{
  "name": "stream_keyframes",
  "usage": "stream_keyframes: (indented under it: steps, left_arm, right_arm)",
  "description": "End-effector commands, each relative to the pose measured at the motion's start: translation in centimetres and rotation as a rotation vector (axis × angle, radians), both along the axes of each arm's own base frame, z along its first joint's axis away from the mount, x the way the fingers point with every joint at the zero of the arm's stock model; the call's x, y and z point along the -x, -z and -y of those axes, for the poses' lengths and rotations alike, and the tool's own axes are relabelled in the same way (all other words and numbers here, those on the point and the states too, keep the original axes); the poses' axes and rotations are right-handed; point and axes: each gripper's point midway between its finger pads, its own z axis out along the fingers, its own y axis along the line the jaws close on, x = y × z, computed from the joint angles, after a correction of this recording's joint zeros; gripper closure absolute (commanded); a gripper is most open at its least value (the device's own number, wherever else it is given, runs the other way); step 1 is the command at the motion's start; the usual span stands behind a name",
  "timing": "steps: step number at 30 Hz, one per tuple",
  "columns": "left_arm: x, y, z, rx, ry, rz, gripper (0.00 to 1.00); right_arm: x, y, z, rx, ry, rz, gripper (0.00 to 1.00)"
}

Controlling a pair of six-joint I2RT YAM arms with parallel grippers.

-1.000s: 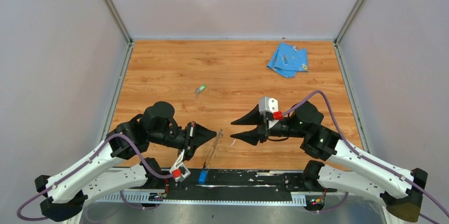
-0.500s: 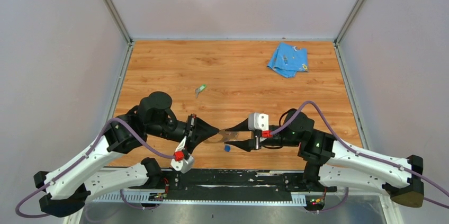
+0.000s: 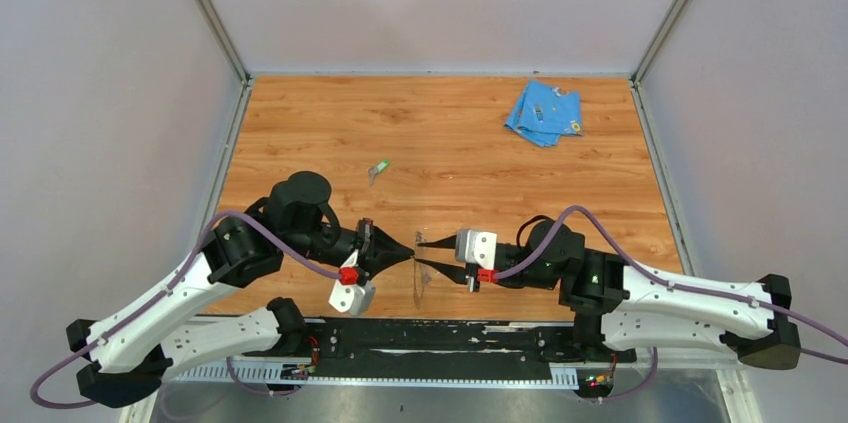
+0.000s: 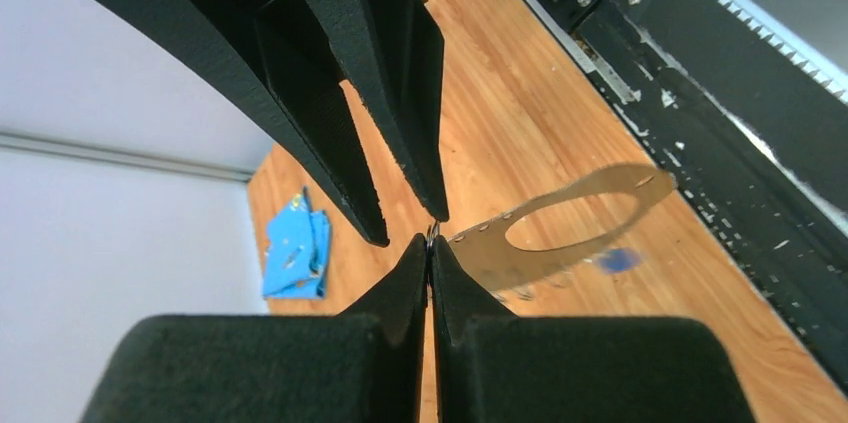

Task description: Put the keys on the keyring

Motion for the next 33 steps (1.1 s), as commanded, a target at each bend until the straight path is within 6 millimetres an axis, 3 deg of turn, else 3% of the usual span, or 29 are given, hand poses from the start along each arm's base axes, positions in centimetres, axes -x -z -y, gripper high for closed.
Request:
stream_keyframes:
  steps: [1, 11, 18, 27, 33]
  left_arm:
    - [0.2, -1.8, 0.4, 0.045, -0.024, -0.067, 1.0]
    - [-0.8, -3.4, 1.0, 0.108, -0.119, -0.169, 1.0]
    - [-1.0, -4.1, 1.1, 0.143, -0.147, -0.212, 1.0]
    - [-0.9, -4.2, 1.0, 0.153, -0.153, -0.221, 1.0]
    - [-1.4, -4.3, 1.1, 0.175, -0.188, -0.24, 1.0]
  right_arm:
    - [-0.2, -1.7, -0.2, -0.027, 0.028, 0.04, 0.71]
    - [-0.8, -0.7, -0.4, 0.03, 0.069, 0.005, 0.75]
    - [-2.7, -1.0, 0.0, 0.03, 0.186, -0.021, 0.99]
    - [-3.8, -1.7, 1.1, -0.006, 0.27, -0.048, 0.99]
    - [-3.6, -2.8, 1.7, -0.078, 0.265, -0.069, 1.0]
